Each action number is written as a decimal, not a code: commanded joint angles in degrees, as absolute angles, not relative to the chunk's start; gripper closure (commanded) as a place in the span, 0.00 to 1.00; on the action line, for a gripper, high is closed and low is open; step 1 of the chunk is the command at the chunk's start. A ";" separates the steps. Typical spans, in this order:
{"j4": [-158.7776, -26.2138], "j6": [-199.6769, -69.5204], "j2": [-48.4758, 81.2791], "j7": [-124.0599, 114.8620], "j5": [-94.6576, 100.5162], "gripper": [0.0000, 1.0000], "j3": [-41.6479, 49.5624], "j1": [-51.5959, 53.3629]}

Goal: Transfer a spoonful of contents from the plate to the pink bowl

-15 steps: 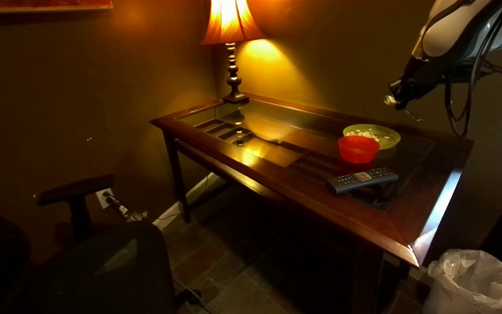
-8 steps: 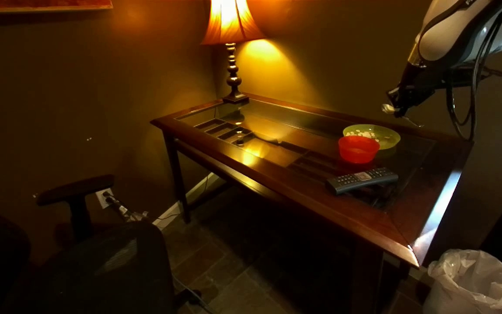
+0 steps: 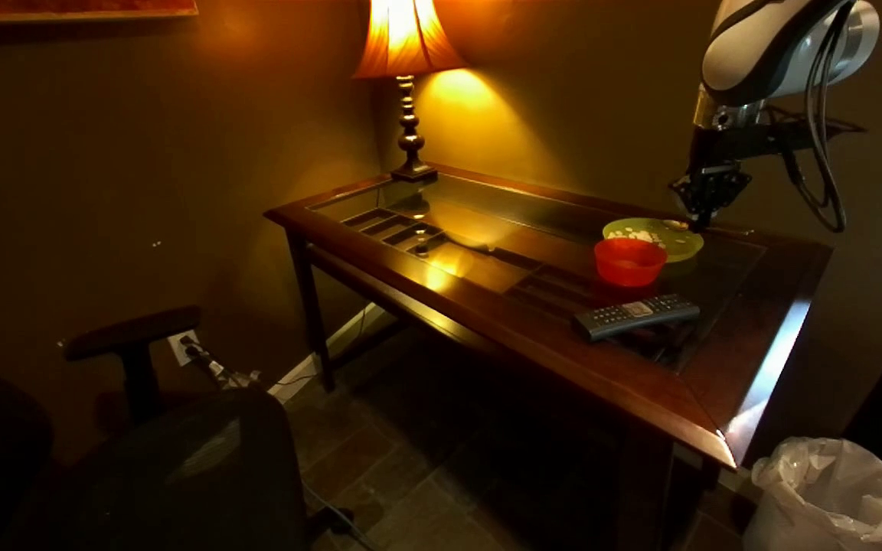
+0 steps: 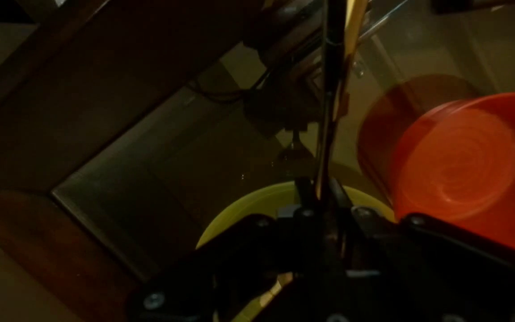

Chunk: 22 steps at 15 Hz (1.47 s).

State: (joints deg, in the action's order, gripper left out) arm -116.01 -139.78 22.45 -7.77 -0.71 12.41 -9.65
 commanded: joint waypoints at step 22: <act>-94.65 -110.50 34.52 -6.19 -5.74 0.98 10.87 -14.81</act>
State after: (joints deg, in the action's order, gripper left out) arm -100.24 -114.43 31.19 -5.57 -6.02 10.89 -14.31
